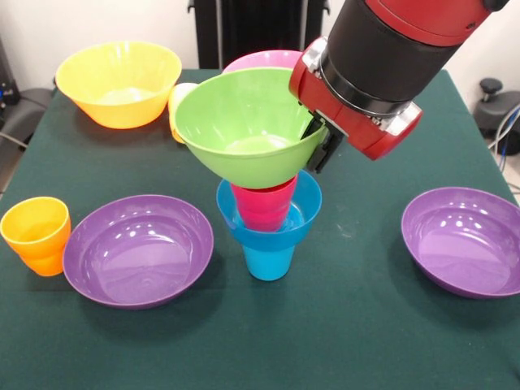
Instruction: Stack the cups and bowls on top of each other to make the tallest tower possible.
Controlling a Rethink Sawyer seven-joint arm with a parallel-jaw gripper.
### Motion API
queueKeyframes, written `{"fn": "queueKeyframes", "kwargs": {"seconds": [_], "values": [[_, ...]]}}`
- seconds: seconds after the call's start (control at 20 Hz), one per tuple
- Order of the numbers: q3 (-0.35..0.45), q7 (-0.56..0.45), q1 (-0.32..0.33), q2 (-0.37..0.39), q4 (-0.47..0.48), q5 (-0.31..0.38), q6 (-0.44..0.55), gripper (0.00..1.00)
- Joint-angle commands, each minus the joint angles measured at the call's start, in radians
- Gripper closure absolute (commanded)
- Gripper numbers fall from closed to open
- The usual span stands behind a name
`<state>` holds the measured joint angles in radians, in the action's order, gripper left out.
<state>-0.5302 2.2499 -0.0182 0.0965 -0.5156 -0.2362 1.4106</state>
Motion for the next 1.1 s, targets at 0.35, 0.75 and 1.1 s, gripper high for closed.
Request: {"fn": "queueKeyframes", "kwargs": {"seconds": [0.35, 0.75, 1.1], "values": [[0.137, -0.202, -0.014, 0.034, -0.146, 0.071, -0.073, 1.00], [0.146, -0.202, -0.009, 0.032, -0.144, 0.077, -0.111, 1.00], [0.148, -0.204, -0.007, 0.037, -0.149, 0.080, -0.109, 1.00]]}}
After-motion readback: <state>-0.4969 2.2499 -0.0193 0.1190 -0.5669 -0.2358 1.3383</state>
